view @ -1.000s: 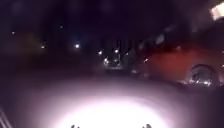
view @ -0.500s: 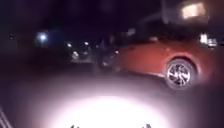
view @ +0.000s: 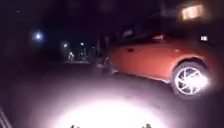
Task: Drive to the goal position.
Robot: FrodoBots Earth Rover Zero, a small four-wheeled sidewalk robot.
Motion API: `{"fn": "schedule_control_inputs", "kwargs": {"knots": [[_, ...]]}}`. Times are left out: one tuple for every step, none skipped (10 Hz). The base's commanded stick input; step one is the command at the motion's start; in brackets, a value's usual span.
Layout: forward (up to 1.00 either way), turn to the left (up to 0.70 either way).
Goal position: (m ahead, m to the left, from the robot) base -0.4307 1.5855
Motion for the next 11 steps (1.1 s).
{"fn": "schedule_control_inputs", "kwargs": {"knots": [[1.00, 0.16], [1.00, 0.32], [1.00, 0.40], [1.00, 0.40], [1.00, 0.40], [1.00, 0.40], [1.00, 0.40], [1.00, 0.40], [1.00, 0.40], [1.00, 0.34], [1.00, 0.28]]}}
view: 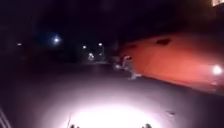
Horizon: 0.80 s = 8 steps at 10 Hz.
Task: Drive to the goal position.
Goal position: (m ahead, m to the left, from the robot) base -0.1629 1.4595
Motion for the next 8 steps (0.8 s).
{"fn": "schedule_control_inputs", "kwargs": {"knots": [[1.00, 0.23], [1.00, 0.17], [1.00, 0.11], [1.00, 0.06], [1.00, 0.00], [1.00, 0.00], [1.00, 0.00], [1.00, 0.00]]}}
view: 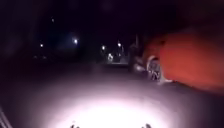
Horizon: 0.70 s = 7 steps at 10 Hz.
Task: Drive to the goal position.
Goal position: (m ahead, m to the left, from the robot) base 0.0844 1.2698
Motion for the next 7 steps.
{"fn": "schedule_control_inputs", "kwargs": {"knots": [[1.00, 0.00], [1.00, 0.00], [1.00, 0.00], [1.00, 0.00], [1.00, 0.00], [1.00, 0.00], [1.00, 0.00]]}}
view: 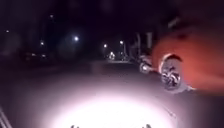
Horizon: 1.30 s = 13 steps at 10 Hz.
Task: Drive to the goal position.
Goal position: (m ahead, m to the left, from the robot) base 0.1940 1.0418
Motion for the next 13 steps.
{"fn": "schedule_control_inputs", "kwargs": {"knots": [[1.00, 0.00], [1.00, 0.00], [1.00, 0.00], [1.00, 0.00], [1.00, 0.00], [1.00, 0.00], [1.00, 0.00], [1.00, 0.00], [1.00, 0.00], [1.00, 0.00], [1.00, 0.00], [1.00, -0.06], [1.00, -0.18]]}}
